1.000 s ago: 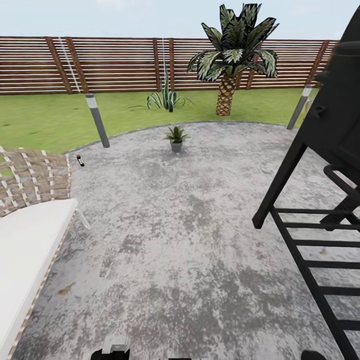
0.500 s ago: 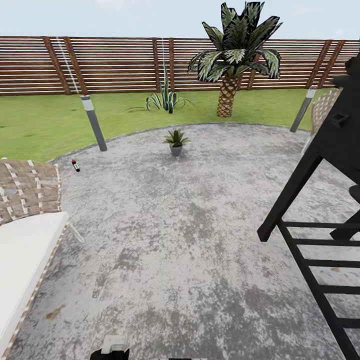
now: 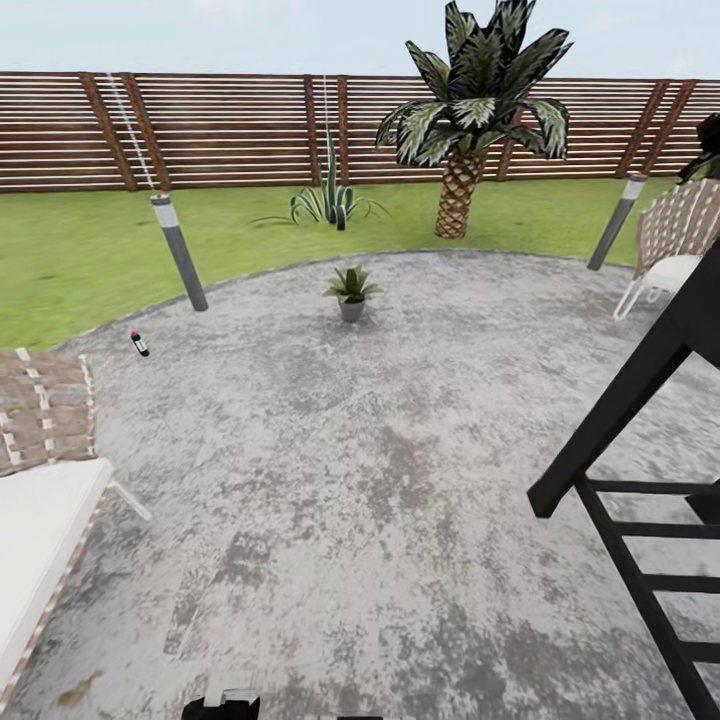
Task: Pick up the pesticide atomizer in the garden and spray insectifuge to fully cover both potted plants in the garden.
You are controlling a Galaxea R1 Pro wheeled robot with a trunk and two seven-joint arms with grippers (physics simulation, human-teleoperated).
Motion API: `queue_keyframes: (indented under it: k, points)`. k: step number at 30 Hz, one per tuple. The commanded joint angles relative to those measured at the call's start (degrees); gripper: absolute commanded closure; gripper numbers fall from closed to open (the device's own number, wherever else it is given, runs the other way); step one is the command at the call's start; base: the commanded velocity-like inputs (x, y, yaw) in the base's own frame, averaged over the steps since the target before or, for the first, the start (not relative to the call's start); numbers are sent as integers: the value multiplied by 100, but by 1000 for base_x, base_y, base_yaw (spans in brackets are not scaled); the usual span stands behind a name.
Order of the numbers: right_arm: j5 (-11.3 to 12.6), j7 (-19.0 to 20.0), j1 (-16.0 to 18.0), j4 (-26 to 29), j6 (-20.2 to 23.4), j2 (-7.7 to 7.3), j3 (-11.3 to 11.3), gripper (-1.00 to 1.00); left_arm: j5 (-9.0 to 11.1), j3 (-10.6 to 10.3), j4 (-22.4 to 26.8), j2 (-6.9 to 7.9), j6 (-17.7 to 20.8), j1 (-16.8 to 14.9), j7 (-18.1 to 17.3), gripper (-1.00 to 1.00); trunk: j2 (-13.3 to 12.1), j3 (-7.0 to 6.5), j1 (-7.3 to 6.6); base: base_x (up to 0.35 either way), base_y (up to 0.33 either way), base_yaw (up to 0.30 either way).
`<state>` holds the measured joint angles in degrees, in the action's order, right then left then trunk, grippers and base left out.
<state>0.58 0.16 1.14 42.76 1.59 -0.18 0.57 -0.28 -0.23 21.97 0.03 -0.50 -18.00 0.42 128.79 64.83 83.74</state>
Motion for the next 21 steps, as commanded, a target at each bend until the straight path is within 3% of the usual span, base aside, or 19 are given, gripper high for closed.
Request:
queue_keyframes:
  k: [1,4,10,13,15,16,20,21]
  points:
    - [2,5,0,6,17,0,0,-100,-5,-3,4,-1,-1,-2,10,-100,1,4,3,345,0,0]
    - [-17,6,0,1,17,0,-22,-100,-7,-3,27,-2,39,-90,7,-100,1,4,3,346,0,0]
    - [-31,-21,0,89,54,-5,-21,-100,-7,-3,35,-2,147,-644,-5,-100,1,4,3,346,0,0]
    - [-35,-24,0,983,221,-8,-15,-100,-3,-3,45,-3,763,-1216,-7,-100,1,4,3,346,0,0]
    - [-50,-24,0,1784,955,-8,-14,-100,0,-2,56,-13,1147,-1635,-7,-100,1,4,3,346,0,0]
    - [-52,-24,0,1934,1157,-8,-13,-100,0,0,57,-18,1189,-1716,-7,-100,1,4,3,346,0,0]
    - [-48,-25,16,2846,2822,-33,-13,-100,8,5,61,-43,1523,-2330,-10,-100,1,4,3,347,0,0]
    - [-45,-18,20,2932,2983,-37,-13,-100,7,5,62,-41,1600,-2387,-9,-100,1,4,3,347,0,0]
